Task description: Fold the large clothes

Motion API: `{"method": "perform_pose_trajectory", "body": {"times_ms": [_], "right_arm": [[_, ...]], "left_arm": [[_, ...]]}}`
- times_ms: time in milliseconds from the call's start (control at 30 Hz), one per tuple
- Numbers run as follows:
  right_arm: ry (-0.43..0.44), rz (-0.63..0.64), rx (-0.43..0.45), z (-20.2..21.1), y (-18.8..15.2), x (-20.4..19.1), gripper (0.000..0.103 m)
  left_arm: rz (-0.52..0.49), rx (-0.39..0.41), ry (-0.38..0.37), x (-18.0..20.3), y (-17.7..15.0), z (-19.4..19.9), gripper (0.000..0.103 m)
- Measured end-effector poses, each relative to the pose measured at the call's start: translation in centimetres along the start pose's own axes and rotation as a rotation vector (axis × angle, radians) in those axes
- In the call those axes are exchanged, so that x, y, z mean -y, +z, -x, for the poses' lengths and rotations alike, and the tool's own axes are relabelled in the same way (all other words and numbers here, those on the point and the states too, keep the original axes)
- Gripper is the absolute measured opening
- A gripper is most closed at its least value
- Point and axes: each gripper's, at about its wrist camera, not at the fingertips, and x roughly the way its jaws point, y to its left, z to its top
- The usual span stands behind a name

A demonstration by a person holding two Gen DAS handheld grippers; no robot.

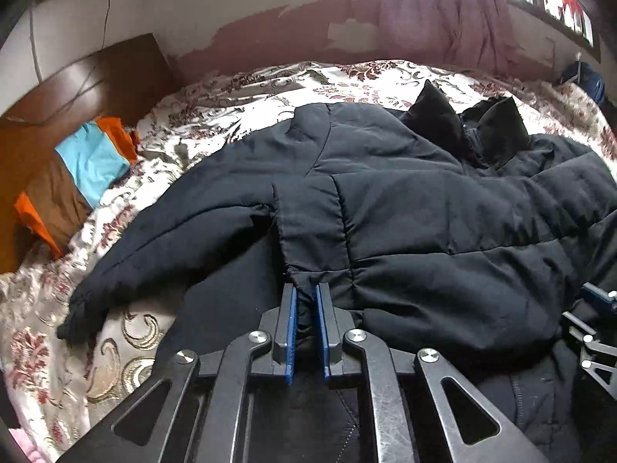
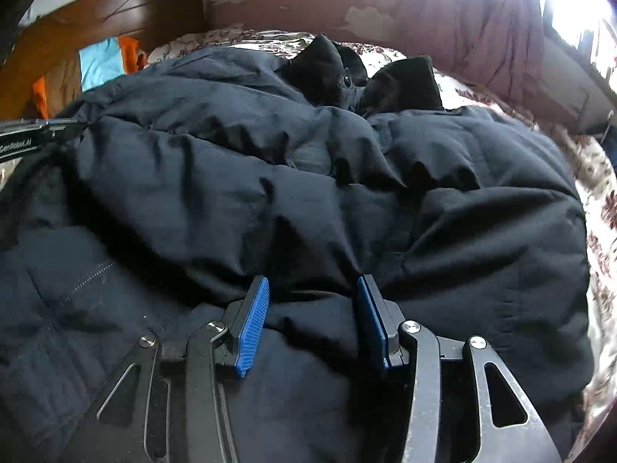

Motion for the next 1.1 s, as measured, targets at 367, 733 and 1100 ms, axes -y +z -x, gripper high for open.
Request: {"method": "perform_pose_trajectory", "body": {"times_ms": [367,733,1100], "right_arm": [[0.112,-0.107,0.015,3.3,-0.2,0.8,0.071],[0.108,-0.158,0.081,11.3,-5.5,-2.1,0.081],[0.041,0.003,0.041,13.3,-6.0,-10.8,0.081]], "left_arm": [[0.265,0.002,-0.274,-5.8,-2.5,2.3,0.078],[0.508,-0.065,-0.405,-15.4,-9.2,3.6,0.087],[0.843,0.021,-0.559,-26.1,-17.0,0.6,0.090]]}}
